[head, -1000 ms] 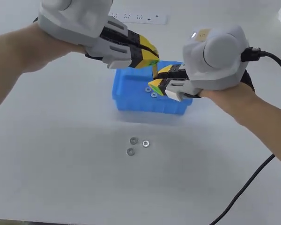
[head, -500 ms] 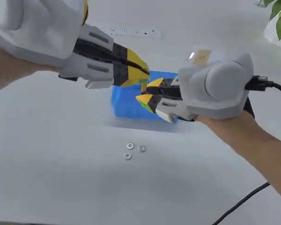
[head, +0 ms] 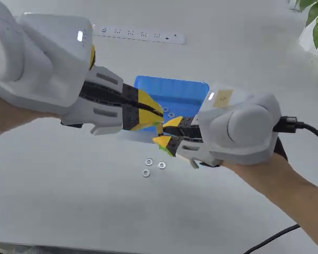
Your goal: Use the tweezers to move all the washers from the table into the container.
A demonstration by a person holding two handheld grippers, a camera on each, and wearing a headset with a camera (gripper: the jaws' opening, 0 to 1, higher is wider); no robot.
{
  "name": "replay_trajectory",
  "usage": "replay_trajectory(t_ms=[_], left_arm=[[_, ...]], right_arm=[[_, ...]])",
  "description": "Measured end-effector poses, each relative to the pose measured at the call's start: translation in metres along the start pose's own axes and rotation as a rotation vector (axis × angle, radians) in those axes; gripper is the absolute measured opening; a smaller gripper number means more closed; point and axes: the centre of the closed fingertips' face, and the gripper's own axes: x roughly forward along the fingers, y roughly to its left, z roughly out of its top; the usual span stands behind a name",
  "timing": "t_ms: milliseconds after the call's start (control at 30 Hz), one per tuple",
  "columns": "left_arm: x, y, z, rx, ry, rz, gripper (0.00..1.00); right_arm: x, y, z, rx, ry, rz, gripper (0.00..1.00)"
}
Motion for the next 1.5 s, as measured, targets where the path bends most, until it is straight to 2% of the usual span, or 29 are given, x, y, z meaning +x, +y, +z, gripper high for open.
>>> replay_trajectory(t_ms=[100, 300, 533, 800, 967, 1300, 1500], left_arm=[[0.003, -0.005, -0.006, -0.013, 0.010, -0.014, 0.05], [0.011, -0.015, -0.023, -0.042, 0.042, -0.042, 0.05], [0.016, -0.014, -0.030, -0.094, 0.019, -0.038, 0.05], [0.022, -0.010, -0.033, -0.123, 0.018, -0.039, 0.05], [0.022, -0.013, -0.032, -0.129, 0.023, -0.051, 0.05], [0.023, -0.013, -0.029, -0.141, 0.005, -0.053, 0.05], [0.024, -0.013, -0.031, -0.146, 0.013, -0.057, 0.05]], right_arm=[[0.004, 0.008, -0.007, -0.033, 0.021, 0.011, 0.13], [0.010, 0.018, -0.021, -0.012, 0.050, 0.046, 0.13], [0.010, 0.017, -0.033, 0.029, 0.060, 0.051, 0.13], [0.010, 0.015, -0.038, 0.066, 0.066, 0.050, 0.13], [0.010, 0.017, -0.038, 0.067, 0.066, 0.057, 0.13], [0.009, 0.016, -0.036, 0.076, 0.062, 0.052, 0.13], [0.010, 0.018, -0.040, 0.087, 0.069, 0.056, 0.13]])
